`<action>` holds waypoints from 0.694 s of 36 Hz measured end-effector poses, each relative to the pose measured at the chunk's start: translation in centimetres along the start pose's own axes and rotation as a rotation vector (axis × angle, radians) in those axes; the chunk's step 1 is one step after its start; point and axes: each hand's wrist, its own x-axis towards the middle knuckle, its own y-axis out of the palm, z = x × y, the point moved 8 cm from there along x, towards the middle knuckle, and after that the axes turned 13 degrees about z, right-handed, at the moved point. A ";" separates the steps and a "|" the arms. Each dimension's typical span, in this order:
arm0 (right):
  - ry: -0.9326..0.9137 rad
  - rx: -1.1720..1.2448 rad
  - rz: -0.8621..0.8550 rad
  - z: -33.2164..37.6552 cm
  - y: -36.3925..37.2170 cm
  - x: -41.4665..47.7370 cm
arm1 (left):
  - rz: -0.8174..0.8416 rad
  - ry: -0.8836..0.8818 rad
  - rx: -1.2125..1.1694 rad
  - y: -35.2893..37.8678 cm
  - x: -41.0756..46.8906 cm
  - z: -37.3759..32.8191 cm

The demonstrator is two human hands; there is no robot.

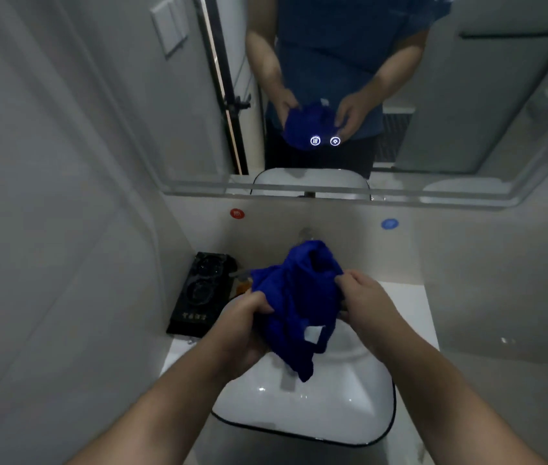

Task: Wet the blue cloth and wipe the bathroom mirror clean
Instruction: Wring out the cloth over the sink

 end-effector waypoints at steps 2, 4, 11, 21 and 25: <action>-0.053 0.037 -0.061 1.1 -0.2 -0.5 | -0.072 0.042 -0.094 -0.9 -0.5 -1.1; -0.104 0.021 -0.107 2.1 -0.3 -0.9 | -0.161 0.088 -0.087 -2.1 -1.1 -2.5; -0.102 -0.134 -0.129 3.5 1.0 -2.3 | -0.305 0.186 0.131 -1.6 -3.6 -7.4; -0.339 -0.630 -0.075 7.5 4.3 -9.4 | -0.178 0.153 0.156 2.5 -3.6 -9.1; -0.253 -0.489 0.202 6.0 8.0 -10.3 | -0.049 0.178 0.257 5.9 -3.6 -8.9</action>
